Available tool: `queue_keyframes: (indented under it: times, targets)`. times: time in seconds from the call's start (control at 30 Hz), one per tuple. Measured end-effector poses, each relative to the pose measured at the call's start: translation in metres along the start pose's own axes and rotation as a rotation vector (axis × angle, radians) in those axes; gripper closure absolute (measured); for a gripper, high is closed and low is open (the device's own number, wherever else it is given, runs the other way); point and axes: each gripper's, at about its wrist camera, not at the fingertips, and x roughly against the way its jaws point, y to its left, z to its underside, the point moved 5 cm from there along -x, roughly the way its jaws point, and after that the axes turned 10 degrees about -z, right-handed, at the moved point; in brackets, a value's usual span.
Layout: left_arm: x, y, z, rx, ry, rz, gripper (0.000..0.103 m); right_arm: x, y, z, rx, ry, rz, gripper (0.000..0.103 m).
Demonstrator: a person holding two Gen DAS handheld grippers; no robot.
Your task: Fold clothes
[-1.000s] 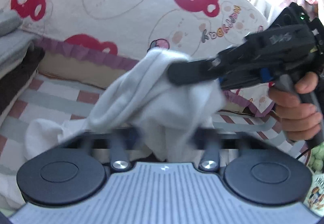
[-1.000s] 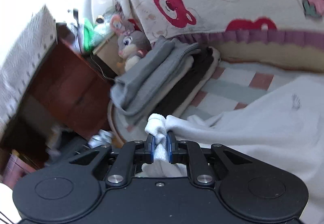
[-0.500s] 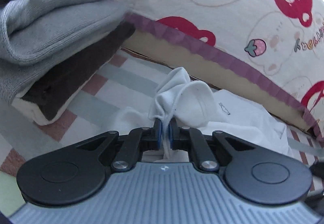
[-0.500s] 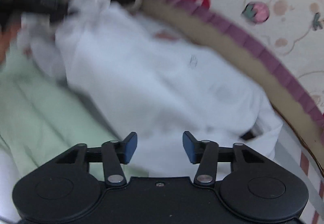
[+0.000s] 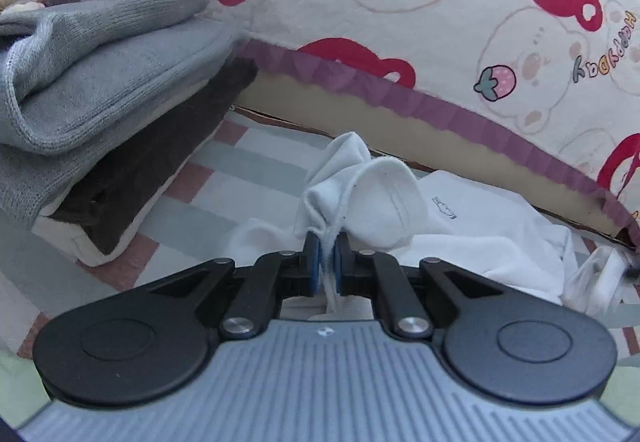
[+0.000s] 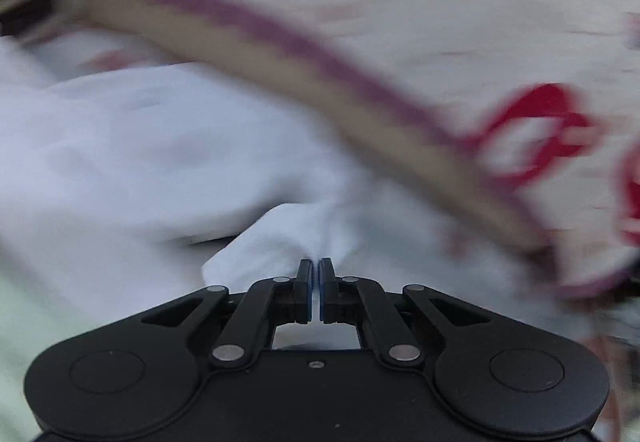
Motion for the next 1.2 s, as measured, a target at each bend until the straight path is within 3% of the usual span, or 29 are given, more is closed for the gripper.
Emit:
queue_keyframes:
  times: [0.03, 0.07, 0.13, 0.17, 0.27, 0.47, 0.5, 0.57, 0.6, 0.83, 0.9, 0.97, 1.03, 1.07, 1.2]
  targets:
    - [0.000, 0.001, 0.000, 0.010, 0.008, 0.006, 0.096, 0.007, -0.033, -0.004, -0.119, -0.041, 0.116, 0.101]
    - [-0.001, 0.002, 0.000, 0.021, 0.018, 0.012, 0.096, 0.019, -0.056, -0.004, -0.239, -0.084, 0.172, 0.089]
    - [-0.004, 0.005, 0.000, 0.045, 0.036, 0.020, 0.096, 0.047, -0.096, 0.001, -0.474, -0.170, 0.244, 0.058]
    - [-0.005, 0.006, 0.000, 0.058, 0.045, 0.024, 0.096, 0.057, -0.101, 0.005, -0.527, -0.208, 0.201, 0.043]
    - [-0.008, 0.010, 0.001, 0.098, 0.064, 0.041, 0.096, 0.061, -0.073, 0.024, -0.503, -0.207, -0.001, 0.040]
    - [-0.012, 0.018, 0.002, 0.160, 0.088, 0.051, 0.096, 0.035, 0.044, 0.071, -0.187, -0.004, -0.428, 0.040]
    - [-0.013, 0.018, 0.003, 0.171, 0.093, 0.051, 0.096, 0.035, 0.065, 0.076, -0.093, 0.025, -0.485, 0.040]
    - [-0.015, 0.020, 0.003, 0.184, 0.106, 0.044, 0.095, 0.033, 0.094, 0.085, 0.060, 0.082, -0.518, 0.041]
    - [-0.016, 0.021, 0.004, 0.187, 0.108, 0.041, 0.095, 0.032, 0.107, 0.090, 0.133, 0.110, -0.529, 0.041]
    - [-0.016, 0.035, 0.002, 0.217, 0.093, 0.044, 0.093, 0.010, 0.117, 0.114, 0.297, 0.196, -0.409, 0.044]
    - [-0.018, 0.037, 0.001, 0.237, 0.095, 0.053, 0.093, 0.003, 0.119, 0.117, 0.335, 0.193, -0.386, 0.062]
    - [-0.019, 0.038, 0.000, 0.247, 0.094, 0.058, 0.093, -0.004, 0.118, 0.112, 0.321, 0.160, -0.372, 0.066]
    - [-0.018, 0.037, 0.000, 0.227, 0.080, 0.046, 0.093, -0.010, 0.116, 0.103, 0.303, 0.113, -0.351, 0.091]
    - [-0.018, 0.036, 0.001, 0.214, 0.073, 0.037, 0.093, -0.010, 0.115, 0.100, 0.310, 0.086, -0.337, 0.096]
    - [-0.022, 0.035, 0.002, 0.191, 0.073, 0.016, 0.093, 0.003, 0.098, 0.074, 0.213, -0.041, -0.328, 0.098]
